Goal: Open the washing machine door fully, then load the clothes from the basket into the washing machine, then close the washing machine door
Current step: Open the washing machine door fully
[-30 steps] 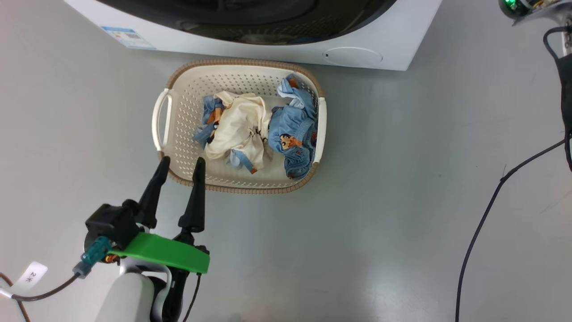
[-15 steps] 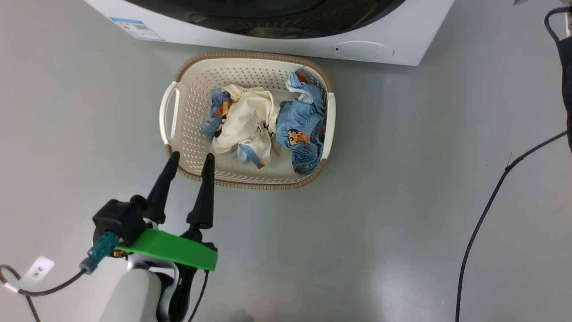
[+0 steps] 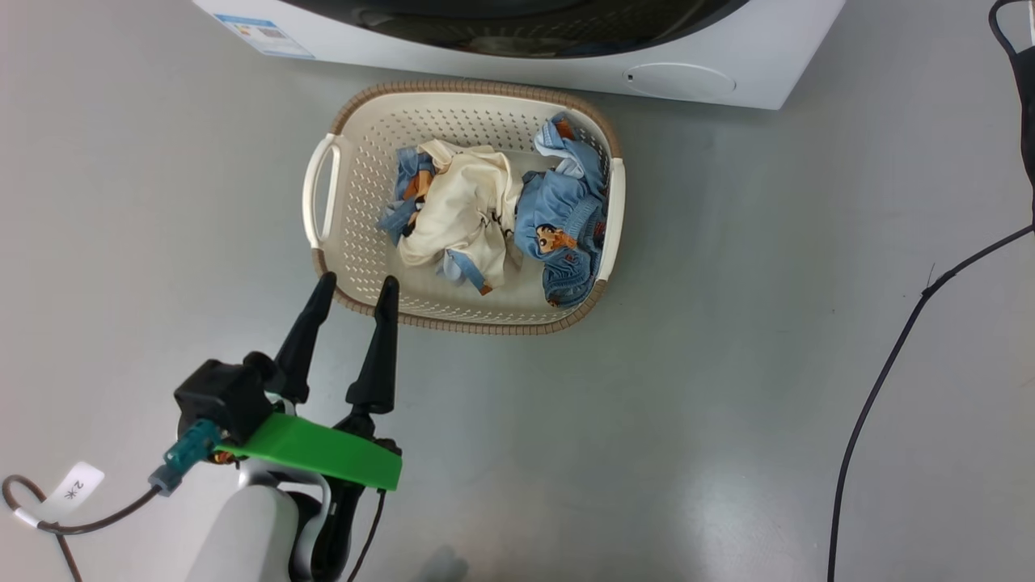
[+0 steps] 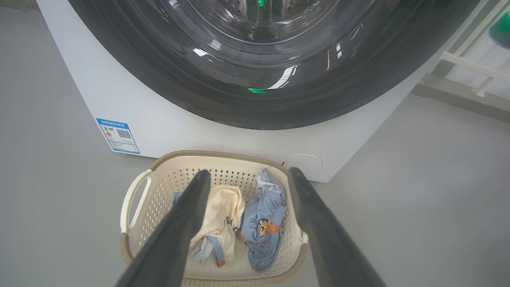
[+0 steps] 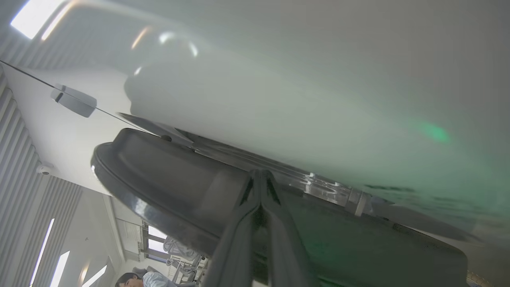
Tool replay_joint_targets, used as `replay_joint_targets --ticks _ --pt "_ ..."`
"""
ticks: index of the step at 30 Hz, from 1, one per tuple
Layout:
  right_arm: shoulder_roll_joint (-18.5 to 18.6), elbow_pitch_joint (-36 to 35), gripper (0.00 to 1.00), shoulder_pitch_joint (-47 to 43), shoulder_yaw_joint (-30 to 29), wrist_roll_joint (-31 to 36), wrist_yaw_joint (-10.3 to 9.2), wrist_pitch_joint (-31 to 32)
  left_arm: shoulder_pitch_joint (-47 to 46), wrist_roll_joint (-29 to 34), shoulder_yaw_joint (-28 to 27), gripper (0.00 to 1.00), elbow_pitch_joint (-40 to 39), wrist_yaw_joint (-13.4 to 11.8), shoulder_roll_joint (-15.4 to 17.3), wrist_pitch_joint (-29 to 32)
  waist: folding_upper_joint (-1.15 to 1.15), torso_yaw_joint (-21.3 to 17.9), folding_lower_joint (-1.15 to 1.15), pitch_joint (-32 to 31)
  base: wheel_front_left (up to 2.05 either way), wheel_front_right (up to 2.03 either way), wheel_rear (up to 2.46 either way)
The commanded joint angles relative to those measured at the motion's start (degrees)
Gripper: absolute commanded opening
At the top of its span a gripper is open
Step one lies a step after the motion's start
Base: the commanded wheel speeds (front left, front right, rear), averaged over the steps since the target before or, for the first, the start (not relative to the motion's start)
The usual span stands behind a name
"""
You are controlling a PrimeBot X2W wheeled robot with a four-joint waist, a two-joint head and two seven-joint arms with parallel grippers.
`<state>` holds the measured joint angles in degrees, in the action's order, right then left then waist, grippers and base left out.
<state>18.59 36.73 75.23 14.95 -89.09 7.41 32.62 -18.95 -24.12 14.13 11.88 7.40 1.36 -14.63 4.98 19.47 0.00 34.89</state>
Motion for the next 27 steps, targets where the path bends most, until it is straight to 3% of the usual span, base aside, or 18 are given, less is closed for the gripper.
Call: replay_joint_targets --ticks 1,27 --pt "-1.2 -1.2 0.0 0.9 0.4 1.0 0.08 -0.2 -0.4 -0.8 -1.6 1.0 -1.6 0.1 1.5 -0.4 0.0 0.2 0.0 0.3 0.0 0.0 0.0" --pt "-1.7 -1.0 0.0 -2.8 3.9 0.8 0.08 1.4 0.2 -1.0 -1.7 1.0 -1.5 0.1 1.5 -0.4 0.0 -0.2 0.0 -2.3 0.0 0.0 0.0"
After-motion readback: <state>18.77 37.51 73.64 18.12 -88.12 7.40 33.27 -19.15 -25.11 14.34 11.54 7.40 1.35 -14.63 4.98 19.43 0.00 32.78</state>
